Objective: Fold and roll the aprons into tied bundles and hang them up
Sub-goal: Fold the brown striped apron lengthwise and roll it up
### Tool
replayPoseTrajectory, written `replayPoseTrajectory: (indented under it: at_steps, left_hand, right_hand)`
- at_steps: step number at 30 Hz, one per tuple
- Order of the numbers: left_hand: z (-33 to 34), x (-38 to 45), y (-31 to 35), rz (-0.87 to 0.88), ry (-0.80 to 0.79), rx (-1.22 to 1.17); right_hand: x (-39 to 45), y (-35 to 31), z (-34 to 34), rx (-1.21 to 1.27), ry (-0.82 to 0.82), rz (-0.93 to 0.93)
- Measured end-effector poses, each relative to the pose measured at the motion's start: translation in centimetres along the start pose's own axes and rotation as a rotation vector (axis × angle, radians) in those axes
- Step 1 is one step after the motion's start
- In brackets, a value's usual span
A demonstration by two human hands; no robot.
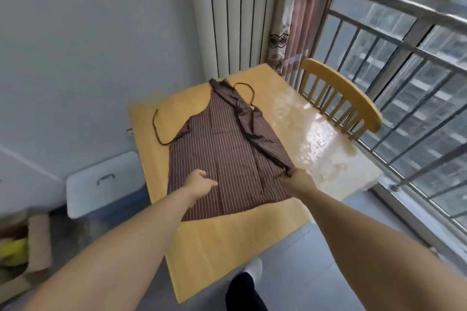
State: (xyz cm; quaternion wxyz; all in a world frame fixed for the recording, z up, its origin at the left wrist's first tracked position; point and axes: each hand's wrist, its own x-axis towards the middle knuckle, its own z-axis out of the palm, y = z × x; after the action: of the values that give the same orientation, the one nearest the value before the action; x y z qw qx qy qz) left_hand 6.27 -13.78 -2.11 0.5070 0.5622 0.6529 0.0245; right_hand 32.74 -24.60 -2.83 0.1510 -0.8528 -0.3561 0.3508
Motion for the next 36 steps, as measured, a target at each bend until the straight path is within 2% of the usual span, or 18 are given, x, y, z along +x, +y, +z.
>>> replayPoseTrajectory:
  at_steps: [5,8,12,15,18,23,24,26,28,30,31,34,36]
  left_hand:
    - [-1.7,7.6,-5.6,-0.37,0.31,0.107]
    - [-1.9,10.3,-8.4,-0.534,0.326,0.132]
    - [-2.0,10.7,-9.6,-0.583,0.221,0.124]
    - [-2.7,11.2,-9.9,-0.529,0.112,0.03]
    - [-3.9,11.1,-7.7,-0.439,0.061,-0.118]
    - [-9.1,12.3,0.9,-0.17,0.291,-0.321]
    - [-10.3,12.5,2.7,-0.092,0.324,-0.338]
    - [-12.2,12.6,5.3,0.045,0.324,-0.354]
    - [-13.6,11.9,6.8,0.162,0.303,-0.327]
    - [-13.7,11.0,6.2,0.232,0.208,-0.279]
    - [-13.2,11.1,4.6,0.21,0.13,-0.222]
    - [-11.2,11.6,-1.7,-0.027,-0.115,0.019]
    - [-10.9,11.5,-5.4,-0.19,-0.203,0.167]
  right_hand:
    - [4.4,2.3,1.0,-0.045,0.041,0.162]
    - [6.7,3.5,1.6,-0.114,0.051,0.258]
    - [7.8,4.3,2.9,-0.097,0.026,0.316]
    - [8.1,4.0,3.6,-0.043,0.05,0.289]
    - [8.2,2.4,3.0,0.217,0.123,0.276]
    - [7.7,-3.8,-2.5,0.568,0.506,0.248]
    - [7.5,-4.7,-3.8,0.566,0.59,0.235]
    - [6.0,-5.8,-6.0,0.385,0.666,0.202]
    - [3.9,-5.7,-6.8,0.144,0.586,0.213]
    - [2.2,-3.9,-5.8,-0.077,0.366,0.315]
    - [1.5,-3.0,-4.8,-0.173,0.23,0.367]
    - [-2.9,-1.4,-1.5,-0.38,-0.201,0.449]
    - [-4.9,-0.8,0.5,-0.24,-0.303,0.496]
